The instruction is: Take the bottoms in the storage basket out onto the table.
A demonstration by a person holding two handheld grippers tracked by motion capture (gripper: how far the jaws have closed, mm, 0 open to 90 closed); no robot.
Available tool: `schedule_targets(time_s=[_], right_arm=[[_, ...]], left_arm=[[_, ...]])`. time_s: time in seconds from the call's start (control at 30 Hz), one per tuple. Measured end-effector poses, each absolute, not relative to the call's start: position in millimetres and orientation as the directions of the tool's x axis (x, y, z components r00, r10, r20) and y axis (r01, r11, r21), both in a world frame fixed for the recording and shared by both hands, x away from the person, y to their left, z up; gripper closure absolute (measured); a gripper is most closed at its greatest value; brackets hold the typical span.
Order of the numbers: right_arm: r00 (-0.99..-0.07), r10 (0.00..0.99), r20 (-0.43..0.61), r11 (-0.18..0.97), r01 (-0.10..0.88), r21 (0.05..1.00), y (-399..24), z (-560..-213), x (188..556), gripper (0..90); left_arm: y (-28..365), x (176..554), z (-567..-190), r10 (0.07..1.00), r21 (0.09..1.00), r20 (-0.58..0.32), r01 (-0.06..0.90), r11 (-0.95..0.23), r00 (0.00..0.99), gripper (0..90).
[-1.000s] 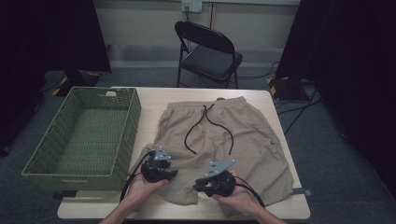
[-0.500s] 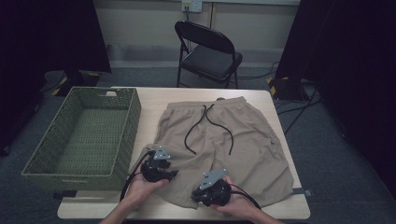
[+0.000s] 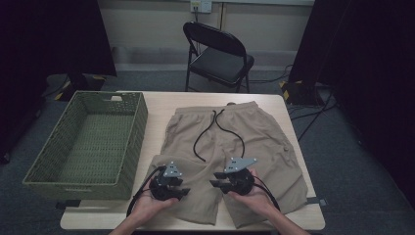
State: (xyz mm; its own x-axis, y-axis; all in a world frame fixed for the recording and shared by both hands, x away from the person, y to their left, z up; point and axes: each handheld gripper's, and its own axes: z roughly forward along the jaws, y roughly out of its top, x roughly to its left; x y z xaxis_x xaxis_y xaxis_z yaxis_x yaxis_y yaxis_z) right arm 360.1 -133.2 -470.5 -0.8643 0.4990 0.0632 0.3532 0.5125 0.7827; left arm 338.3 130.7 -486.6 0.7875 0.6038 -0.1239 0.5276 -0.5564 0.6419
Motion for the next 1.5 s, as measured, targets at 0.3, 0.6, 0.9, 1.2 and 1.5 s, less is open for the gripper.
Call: schedule_targets(time_s=[0.3, 0.6, 0.9, 1.2, 1.5], right_arm=[[-0.854, 0.52, 0.01, 0.597, 0.372, 0.711, -124.5, -492.6, 370.4, 63.1], [-0.905, 0.426, 0.012, 0.662, 0.32, 0.678, -126.7, -491.8, 345.0, 63.4], [-0.83, 0.555, 0.052, 0.508, 0.388, 0.769, -148.8, -469.9, 366.6, 51.5], [-0.723, 0.691, 0.022, 0.477, 0.478, 0.738, -158.8, -487.2, 400.4, 37.8], [-0.709, 0.703, 0.061, 0.473, 0.53, 0.703, -155.2, -498.8, 412.5, 23.8]], left_arm=[[139.3, 351.2, -467.0, 0.579, 0.744, -0.146, 0.474, -0.47, 0.802, 55.3], [154.9, 376.1, -474.0, 0.684, 0.735, -0.095, 0.514, -0.442, 0.724, 53.5], [148.4, 351.2, -485.2, 0.632, 0.623, -0.196, 0.593, -0.51, 0.75, 52.2], [137.5, 348.0, -473.8, 0.536, 0.689, -0.255, 0.54, -0.484, 0.805, 52.8], [151.2, 399.9, -484.6, 0.712, 0.671, -0.154, 0.601, -0.434, 0.686, 54.1]])
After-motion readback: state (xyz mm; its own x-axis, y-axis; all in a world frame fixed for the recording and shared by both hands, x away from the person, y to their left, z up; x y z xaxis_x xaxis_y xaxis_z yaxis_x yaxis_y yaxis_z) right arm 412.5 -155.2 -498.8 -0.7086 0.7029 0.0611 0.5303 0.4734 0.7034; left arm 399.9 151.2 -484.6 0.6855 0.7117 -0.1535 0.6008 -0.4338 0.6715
